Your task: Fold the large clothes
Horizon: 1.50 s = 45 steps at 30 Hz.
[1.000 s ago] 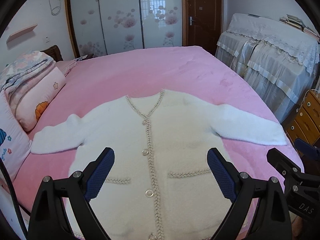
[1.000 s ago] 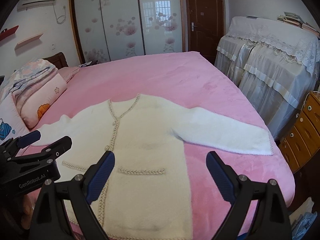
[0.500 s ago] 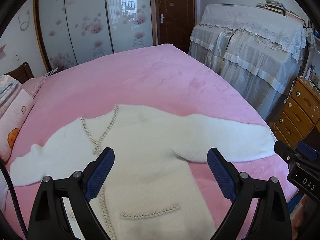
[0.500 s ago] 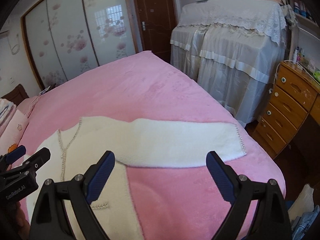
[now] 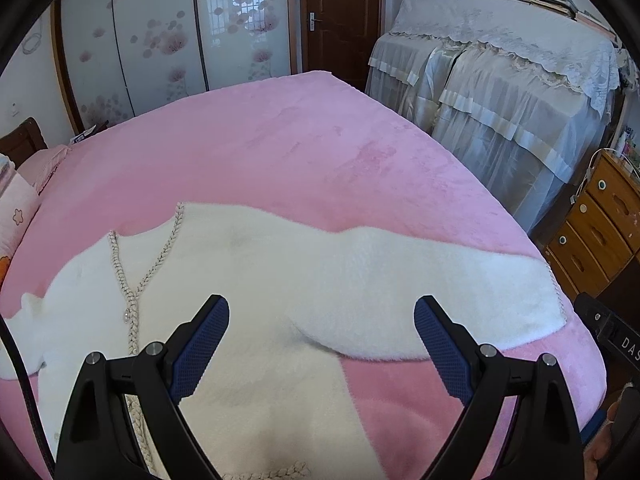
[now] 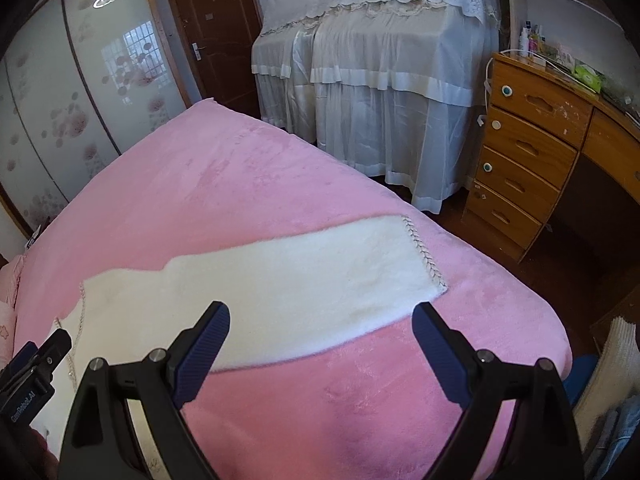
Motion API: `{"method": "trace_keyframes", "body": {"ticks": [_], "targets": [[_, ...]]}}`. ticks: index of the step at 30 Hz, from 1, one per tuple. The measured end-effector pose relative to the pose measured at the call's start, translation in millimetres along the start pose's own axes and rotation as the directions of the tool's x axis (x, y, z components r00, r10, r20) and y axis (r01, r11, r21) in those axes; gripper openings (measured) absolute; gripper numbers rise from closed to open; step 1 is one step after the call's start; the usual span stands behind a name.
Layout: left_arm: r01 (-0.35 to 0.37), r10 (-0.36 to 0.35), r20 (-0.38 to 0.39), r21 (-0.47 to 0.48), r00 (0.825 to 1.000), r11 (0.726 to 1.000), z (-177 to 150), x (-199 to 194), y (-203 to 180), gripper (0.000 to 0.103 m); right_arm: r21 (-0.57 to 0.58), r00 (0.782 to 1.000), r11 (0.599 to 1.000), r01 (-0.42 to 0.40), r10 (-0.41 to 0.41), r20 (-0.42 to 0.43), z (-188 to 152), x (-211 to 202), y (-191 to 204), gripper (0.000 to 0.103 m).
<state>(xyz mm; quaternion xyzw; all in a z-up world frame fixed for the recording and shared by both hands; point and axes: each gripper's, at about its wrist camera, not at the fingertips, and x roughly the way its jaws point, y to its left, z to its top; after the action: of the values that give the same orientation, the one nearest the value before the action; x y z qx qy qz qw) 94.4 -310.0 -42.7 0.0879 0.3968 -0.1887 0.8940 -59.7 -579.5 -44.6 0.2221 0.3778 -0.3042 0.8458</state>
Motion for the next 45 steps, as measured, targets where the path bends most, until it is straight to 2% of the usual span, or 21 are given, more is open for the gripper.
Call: {"method": "trace_keyframes", "body": {"ticks": [4,7,11,14,16,19,20,21,22,23,24,27,29,31,34,37,38,41,43,44,45], "targets": [[-0.017,0.017,-0.003,-0.001,1.0,1.0,-1.7,23.0,-3.8,0.093,0.119,0.997,0.993,0.018,-0.009,-0.077,0.8,34.8,-28.3,0.093],[-0.024,0.024,-0.018,-0.01,1.0,1.0,-7.9,43.8,-8.7,0.093,0.23,0.99,0.972,0.036,-0.004,-0.139,-7.1,63.1,-53.3,0.093],[-0.004,0.003,-0.023,-0.023,1.0,1.0,-21.1,62.5,-13.3,0.093,0.35,0.977,0.937,0.002,0.073,-0.2,-25.1,96.6,-84.2,0.087],[-0.016,0.016,-0.02,-0.016,1.0,1.0,-28.6,72.7,-15.6,0.093,0.438,0.972,0.898,-0.037,0.133,-0.191,-36.7,113.2,-101.4,0.084],[0.014,-0.016,-0.051,-0.045,0.999,0.999,-30.6,81.7,-11.1,0.093,0.489,0.973,0.87,-0.063,0.163,-0.165,-39.1,123.7,-109.1,0.083],[0.039,-0.047,-0.101,-0.079,0.994,0.996,-32.6,92.5,-4.3,0.093,0.507,0.98,0.859,-0.063,0.15,-0.133,-32.8,136.0,-112.5,0.079],[0.032,-0.041,-0.116,-0.073,0.992,0.997,-33.4,96.0,-2.2,0.093,0.496,0.981,0.867,-0.053,0.138,-0.136,-28.4,140.9,-110.1,0.071],[0.02,-0.028,-0.128,-0.063,0.991,0.998,-35.4,98.6,-1.1,0.093,0.481,0.982,0.875,-0.049,0.13,-0.136,-24.6,144.6,-107.7,0.054],[0.01,-0.017,-0.136,-0.052,0.991,0.999,-36.6,99.7,0.2,0.093,0.463,0.982,0.885,-0.041,0.121,-0.144,-20.6,147.3,-104.9,0.043],[-0.001,-0.005,-0.142,-0.044,0.99,0.999,-37.5,99.9,3.4,0.093,0.449,0.983,0.893,-0.034,0.111,-0.146,-17.3,147.7,-101.6,0.025],[-0.01,0.005,-0.143,-0.039,0.99,0.999,-38.6,98.7,6.9,0.093,0.437,0.986,0.898,-0.042,0.109,-0.129,-14.1,144.6,-99.5,0.011],[-0.039,0.035,-0.135,-0.033,0.99,0.999,-42.3,86.4,26.7,0.09,0.326,0.995,0.942,-0.085,0.098,-0.024,-2.3,112.1,-74.8,0.009],[-0.056,0.05,-0.118,-0.048,0.992,0.997,-46.0,73.4,46.7,0.09,0.21,0.984,0.962,-0.175,0.166,0.058,3.9,81.1,-43.3,0.009],[-0.068,0.059,-0.114,-0.079,0.992,0.995,-49.1,59.4,72.4,0.09,0.074,0.959,0.959,-0.273,0.265,0.103,5.7,49.3,1.6,0.009],[-0.082,0.06,-0.148,-0.143,0.987,0.986,-57.5,47.8,118.2,0.09,-0.153,0.911,0.913,-0.378,0.396,0.116,-4.7,9.1,81.0,0.009],[-0.122,0.091,-0.161,-0.198,0.983,0.973,-73.4,35.6,166.2,0.09,-0.327,0.864,0.823,-0.465,0.503,0.038,-32.6,-7.8,156.1,0.009],[-0.137,0.105,-0.158,-0.207,0.982,0.969,-79.7,32.1,178.6,0.09,-0.38,0.861,0.799,-0.467,0.508,0.009,-46.1,-7.5,177.6,0.009],[-0.157,0.117,-0.172,-0.241,0.978,0.958,-100.4,26.3,212.7,0.09,-0.526,0.884,0.731,-0.435,0.457,-0.095,-99.6,9.1,232.4,0.014],[-0.142,0.092,-0.195,-0.261,0.976,0.955,-113.5,27.6,227.6,0.09,-0.613,0.914,0.688,-0.388,0.374,-0.158,-141.3,29.8,257.3,0.028],[-0.134,0.08,-0.201,-0.27,0.976,0.953,-118.9,28.4,233.3,0.09,-0.656,0.935,0.671,-0.346,0.309,-0.177,-158.3,42.7,265.7,0.041],[-0.122,0.066,-0.202,-0.276,0.977,0.953,-123.5,28.4,236.5,0.09,-0.691,0.95,0.653,-0.309,0.247,-0.191,-176.4,51.6,270.9,0.046]]}}
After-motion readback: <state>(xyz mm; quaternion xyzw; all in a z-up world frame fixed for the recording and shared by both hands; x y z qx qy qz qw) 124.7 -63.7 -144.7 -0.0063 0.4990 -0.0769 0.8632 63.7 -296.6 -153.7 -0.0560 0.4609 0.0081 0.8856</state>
